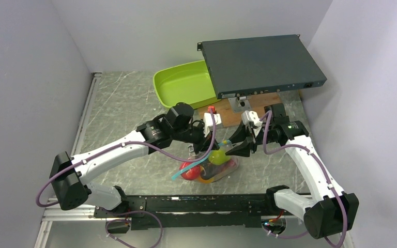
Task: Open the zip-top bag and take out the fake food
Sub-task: Unzip the zipper food storage bag at the center of the board.
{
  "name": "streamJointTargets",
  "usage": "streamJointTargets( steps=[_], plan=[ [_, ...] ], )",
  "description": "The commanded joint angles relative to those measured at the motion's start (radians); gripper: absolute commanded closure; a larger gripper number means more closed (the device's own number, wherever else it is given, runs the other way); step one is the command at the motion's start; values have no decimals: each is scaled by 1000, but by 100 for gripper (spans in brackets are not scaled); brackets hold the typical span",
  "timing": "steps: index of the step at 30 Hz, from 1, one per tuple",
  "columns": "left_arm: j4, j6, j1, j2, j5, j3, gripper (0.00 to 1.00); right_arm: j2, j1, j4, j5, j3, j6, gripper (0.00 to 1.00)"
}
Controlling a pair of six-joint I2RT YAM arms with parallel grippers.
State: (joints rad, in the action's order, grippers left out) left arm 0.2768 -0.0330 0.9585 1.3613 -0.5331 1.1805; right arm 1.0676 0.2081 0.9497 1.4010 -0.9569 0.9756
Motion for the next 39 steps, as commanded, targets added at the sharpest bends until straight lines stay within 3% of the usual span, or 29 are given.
streamJointTargets(
  steps=[1,5,9,10,14,16,19,22,30,34,39],
  plan=[
    [-2,7,-12,-2,-84,39,100,-13,-4,-13,55,-32,0,61],
    [-9,12,-17,-3,-115,33,100,-11,-5,-24,56,-29,-12,75],
    [-18,23,-19,3,-131,33,100,-12,-4,-20,57,-34,-11,100],
    [-19,25,-20,3,-129,34,100,-12,-4,-17,53,-37,-12,100],
    [-57,65,-36,-27,-104,11,54,-9,-5,-36,41,-44,-46,100],
    [-99,70,-38,-67,-63,-14,37,-8,-5,-55,37,-39,-71,100],
    [-168,73,-34,-136,42,-63,20,-5,-6,-85,37,-31,-104,100],
    [-223,50,-9,-185,126,-97,14,-2,-6,-98,41,-27,-116,100],
    [-358,-139,167,-142,416,-112,19,2,-5,-122,34,-16,-138,100],
    [-322,-178,198,-109,517,-74,34,1,-5,-121,33,-14,-135,100],
    [-295,-190,208,-83,530,-56,56,-2,-6,-121,29,-14,-132,100]
  ],
)
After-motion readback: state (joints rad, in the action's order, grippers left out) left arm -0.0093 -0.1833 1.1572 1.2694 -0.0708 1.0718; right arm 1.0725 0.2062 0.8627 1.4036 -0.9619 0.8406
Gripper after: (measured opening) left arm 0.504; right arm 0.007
